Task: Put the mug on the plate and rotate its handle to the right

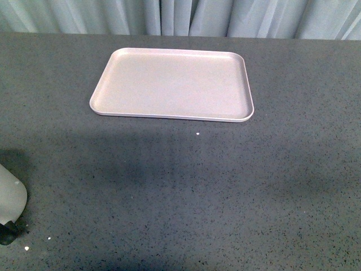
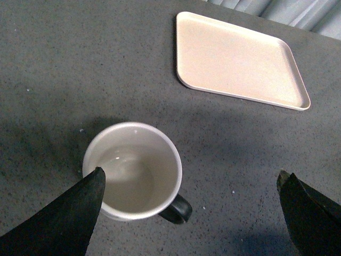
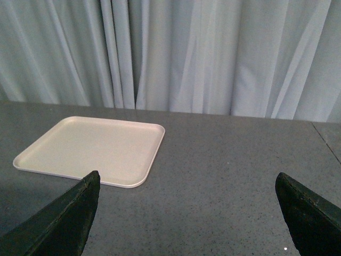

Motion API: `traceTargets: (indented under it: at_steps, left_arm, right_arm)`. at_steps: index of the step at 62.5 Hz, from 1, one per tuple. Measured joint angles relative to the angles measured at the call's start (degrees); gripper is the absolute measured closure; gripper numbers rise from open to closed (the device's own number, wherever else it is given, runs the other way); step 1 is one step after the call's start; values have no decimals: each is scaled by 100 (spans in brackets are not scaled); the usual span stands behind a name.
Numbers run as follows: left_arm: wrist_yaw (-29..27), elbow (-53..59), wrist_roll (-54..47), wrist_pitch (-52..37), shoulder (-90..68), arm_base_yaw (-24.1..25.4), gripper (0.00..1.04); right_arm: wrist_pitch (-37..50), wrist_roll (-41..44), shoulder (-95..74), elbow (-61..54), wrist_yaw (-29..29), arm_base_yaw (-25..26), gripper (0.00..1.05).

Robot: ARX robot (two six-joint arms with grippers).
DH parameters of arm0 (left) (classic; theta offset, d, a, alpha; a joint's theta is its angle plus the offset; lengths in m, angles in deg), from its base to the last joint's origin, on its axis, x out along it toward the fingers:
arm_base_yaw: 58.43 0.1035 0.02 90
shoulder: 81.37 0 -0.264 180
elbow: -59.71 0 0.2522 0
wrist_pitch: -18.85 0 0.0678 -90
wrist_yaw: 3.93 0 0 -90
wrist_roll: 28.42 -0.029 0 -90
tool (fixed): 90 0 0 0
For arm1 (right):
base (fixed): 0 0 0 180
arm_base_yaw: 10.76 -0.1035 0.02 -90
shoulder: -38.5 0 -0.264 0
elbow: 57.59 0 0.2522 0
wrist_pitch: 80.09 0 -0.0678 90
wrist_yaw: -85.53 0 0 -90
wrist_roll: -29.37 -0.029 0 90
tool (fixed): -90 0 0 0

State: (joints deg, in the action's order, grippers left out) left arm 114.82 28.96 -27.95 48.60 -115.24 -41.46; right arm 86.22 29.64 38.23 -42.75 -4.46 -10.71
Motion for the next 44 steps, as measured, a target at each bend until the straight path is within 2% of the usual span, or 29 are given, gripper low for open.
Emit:
traceTargets:
  at_steps: [13,29,44]
  left_arm:
    - [-92,-710,-887,-365,-1606,487,9]
    - [-481,-743,-1268,-970,-2647,151,9]
    - [-660,-658,-1342,-1561,-3453,118,9]
  right_arm:
    - [0,-2,0,0,2,0,9]
    - [0,-4,0,0,2,0,9]
    - [0,-4,0,0,2,0,9]
